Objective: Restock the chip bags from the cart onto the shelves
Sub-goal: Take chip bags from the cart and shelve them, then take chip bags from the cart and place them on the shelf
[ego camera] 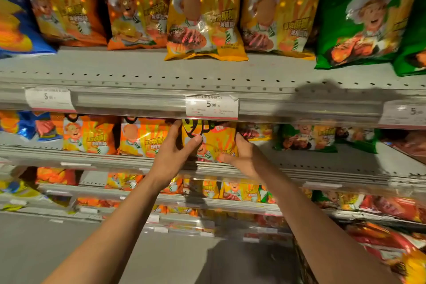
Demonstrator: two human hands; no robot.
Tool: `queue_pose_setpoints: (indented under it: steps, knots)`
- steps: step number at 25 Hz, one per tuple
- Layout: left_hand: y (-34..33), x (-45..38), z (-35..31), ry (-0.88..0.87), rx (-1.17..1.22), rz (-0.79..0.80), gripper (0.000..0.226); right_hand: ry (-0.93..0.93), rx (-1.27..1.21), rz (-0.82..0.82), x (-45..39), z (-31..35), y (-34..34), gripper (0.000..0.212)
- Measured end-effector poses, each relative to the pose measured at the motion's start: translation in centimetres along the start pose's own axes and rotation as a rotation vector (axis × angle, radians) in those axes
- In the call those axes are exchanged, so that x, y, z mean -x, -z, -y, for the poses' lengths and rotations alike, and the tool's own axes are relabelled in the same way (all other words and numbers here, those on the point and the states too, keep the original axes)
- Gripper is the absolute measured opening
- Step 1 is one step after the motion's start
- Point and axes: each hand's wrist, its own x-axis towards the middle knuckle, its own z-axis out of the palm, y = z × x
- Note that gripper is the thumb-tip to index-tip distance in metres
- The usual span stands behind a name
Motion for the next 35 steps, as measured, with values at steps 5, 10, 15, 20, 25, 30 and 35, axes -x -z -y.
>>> queue_pose_setpoints:
  steps: [5,10,15,20,25,30,35]
  knots:
    - [0.0,-0.4,-0.8,0.024,-0.058,-0.189,0.049,0.053,-0.017,-0.197,-0.9,-0.3,-1.5,0.053]
    - [-0.1,-0.5,-0.5,0.057,-0.154,-0.184,0.049,0.034,0.001,-0.236,-0.9,-0.1,-2.4,0.068]
    - [-1.4,1.1,-0.7,-0.164,-0.31,-0.318,0.065,-0.019,0.164,-0.322,1.6,1.2,-2.9,0.051]
    - [-6.1,5.5,-0.5,-0.604,-0.147,-0.118,0.07,0.073,0.085,-0.72,8.5,-0.1,-3.8,0.059]
    - [-12.8,9.5,0.1,-0.738,-0.177,0.284,0.05,-0.127,-0.037,-0.915,18.5,-5.2,-2.8,0.044]
    - [-19.0,11.5,-0.2,-0.671,-0.205,0.595,0.047,-0.439,-0.196,-1.071,29.1,-12.5,-2.8,0.043]
    - [-26.4,11.3,1.4,-0.572,-0.275,0.789,0.046,-0.677,-0.388,-1.147,35.3,-20.5,-1.6,0.047]
